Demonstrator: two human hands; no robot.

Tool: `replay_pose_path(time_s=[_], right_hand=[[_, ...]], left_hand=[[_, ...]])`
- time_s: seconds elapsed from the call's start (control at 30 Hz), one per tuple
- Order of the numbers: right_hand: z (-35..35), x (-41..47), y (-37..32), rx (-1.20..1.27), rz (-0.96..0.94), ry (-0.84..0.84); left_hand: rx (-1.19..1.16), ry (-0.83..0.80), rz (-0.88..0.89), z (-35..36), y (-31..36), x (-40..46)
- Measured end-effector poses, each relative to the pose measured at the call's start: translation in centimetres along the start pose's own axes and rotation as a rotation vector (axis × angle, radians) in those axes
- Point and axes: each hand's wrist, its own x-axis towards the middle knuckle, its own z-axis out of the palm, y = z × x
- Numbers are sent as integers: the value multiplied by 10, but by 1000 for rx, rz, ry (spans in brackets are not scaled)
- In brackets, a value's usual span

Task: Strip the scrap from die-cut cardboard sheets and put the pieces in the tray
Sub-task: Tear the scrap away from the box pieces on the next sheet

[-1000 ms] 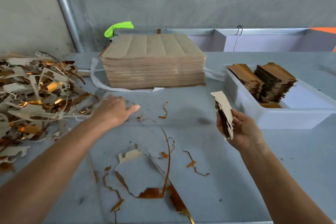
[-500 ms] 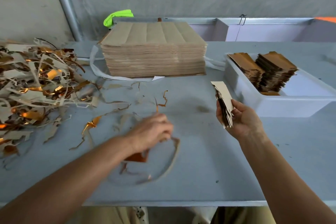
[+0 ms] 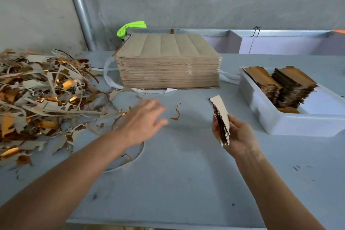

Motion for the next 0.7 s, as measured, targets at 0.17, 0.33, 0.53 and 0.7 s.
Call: replay_pose_path(time_s=[0.17, 0.33, 0.53, 0.7], right_hand=[[2, -5, 4, -87, 10, -57], [6, -14, 9, -515, -172, -123], [18, -20, 24, -898, -481, -199], [17, -24, 29, -1027, -709, -248]], left_hand=[[166, -414, -146, 4, 23, 8], [-1080, -50, -607, -33, 58, 22], [-1539, -68, -585, -12, 96, 12], [-1644, 211, -279, 2, 102, -1]])
